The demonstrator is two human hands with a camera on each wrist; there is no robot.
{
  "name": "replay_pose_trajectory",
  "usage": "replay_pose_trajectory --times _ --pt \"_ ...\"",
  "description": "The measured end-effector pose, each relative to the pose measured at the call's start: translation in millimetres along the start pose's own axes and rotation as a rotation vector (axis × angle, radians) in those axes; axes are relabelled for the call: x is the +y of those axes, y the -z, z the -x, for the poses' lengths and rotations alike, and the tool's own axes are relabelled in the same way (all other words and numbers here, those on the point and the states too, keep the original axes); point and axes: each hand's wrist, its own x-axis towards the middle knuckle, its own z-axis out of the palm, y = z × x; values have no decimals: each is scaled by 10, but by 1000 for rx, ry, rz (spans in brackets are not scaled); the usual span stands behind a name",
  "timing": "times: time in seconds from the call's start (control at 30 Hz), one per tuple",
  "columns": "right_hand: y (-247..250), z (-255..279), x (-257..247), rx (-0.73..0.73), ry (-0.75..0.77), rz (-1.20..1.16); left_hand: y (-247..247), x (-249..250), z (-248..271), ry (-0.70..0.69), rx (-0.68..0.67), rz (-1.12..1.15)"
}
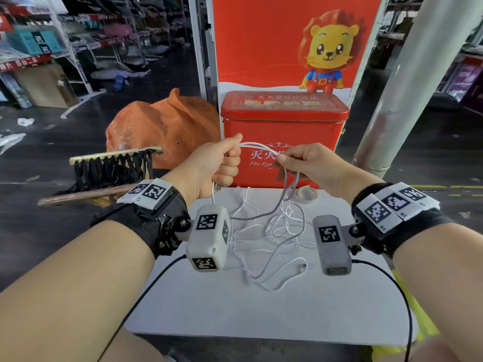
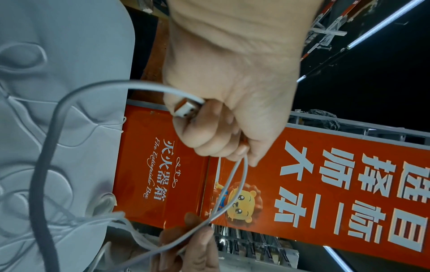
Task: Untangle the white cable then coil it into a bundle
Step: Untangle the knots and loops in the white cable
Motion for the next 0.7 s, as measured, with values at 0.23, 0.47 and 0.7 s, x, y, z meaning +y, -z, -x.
replay_pose_trajectory --times 0.23,0.47,0.7 --pt "72 -45 70 54 -75 92 89 59 -6 -80 119 17" --pt "122 11 151 111 -116 -191 243 67 -14 -119 219 138" --pt "201 -44 218 391 -292 -145 372 135 -17 -191 265 266"
